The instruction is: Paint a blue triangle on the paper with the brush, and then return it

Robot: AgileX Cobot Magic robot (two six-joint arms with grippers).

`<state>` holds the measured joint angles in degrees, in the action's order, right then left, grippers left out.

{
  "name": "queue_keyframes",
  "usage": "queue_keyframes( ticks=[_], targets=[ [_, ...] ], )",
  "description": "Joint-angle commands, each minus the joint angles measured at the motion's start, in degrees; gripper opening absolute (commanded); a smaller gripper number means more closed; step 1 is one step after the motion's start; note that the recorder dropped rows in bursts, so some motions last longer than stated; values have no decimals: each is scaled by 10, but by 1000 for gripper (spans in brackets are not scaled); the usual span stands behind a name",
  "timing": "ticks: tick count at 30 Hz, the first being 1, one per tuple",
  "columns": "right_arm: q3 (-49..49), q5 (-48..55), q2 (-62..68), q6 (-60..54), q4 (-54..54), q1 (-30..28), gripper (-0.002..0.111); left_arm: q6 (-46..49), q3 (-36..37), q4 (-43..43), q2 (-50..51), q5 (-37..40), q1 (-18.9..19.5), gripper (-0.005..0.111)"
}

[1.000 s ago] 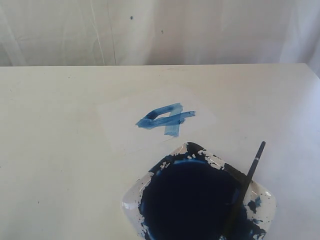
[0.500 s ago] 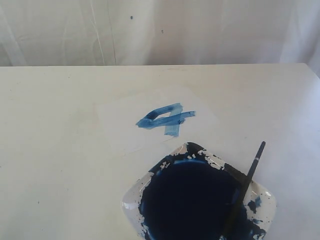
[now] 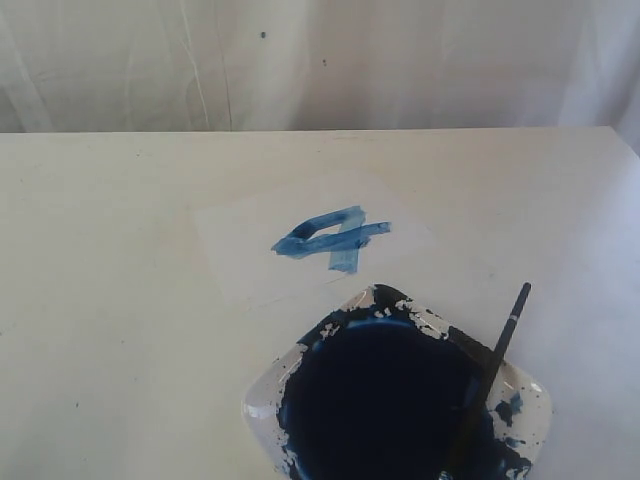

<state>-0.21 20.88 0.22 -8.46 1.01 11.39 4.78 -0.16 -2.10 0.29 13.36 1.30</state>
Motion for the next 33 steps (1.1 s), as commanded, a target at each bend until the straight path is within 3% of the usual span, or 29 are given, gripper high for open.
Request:
queue_keyframes(
  ticks=[1,14,33],
  targets=[
    [2,-5,-2,-3,-1,-18,0,1,2,-4,-3,0,0,0],
    [2,-5,-2,-3,-1,-64,0,1,2,-4,-3,0,0,0],
    [2,-5,-2,-3,-1,-64,0,1,2,-4,-3,0,0,0]
  ],
)
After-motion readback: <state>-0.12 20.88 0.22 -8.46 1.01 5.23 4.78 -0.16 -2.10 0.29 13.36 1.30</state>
